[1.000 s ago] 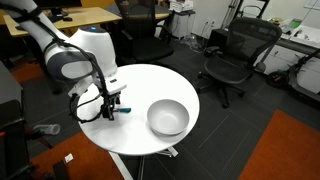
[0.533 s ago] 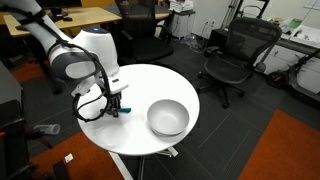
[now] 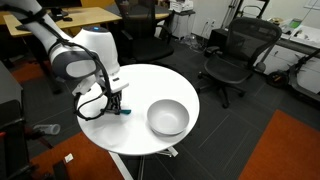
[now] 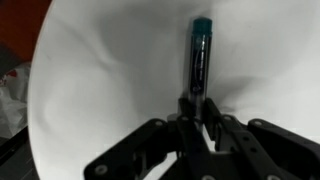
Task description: Pick up the green marker from the table and put it in the grey bowl
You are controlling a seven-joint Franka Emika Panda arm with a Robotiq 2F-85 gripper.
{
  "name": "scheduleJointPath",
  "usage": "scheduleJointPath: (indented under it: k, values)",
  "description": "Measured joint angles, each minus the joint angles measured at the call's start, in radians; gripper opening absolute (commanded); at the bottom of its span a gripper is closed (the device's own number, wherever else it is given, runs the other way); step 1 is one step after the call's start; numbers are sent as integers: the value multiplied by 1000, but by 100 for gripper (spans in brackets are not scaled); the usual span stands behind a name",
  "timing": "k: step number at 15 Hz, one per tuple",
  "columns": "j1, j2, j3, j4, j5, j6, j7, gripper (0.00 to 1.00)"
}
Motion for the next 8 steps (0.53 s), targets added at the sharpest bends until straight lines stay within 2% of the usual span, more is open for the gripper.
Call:
scheduleJointPath:
  k: [5,8]
  values:
    - [67,-78,-70,-1,-11,-32,3,5]
    - [113,-144,-141,1,-81,-53,40,5]
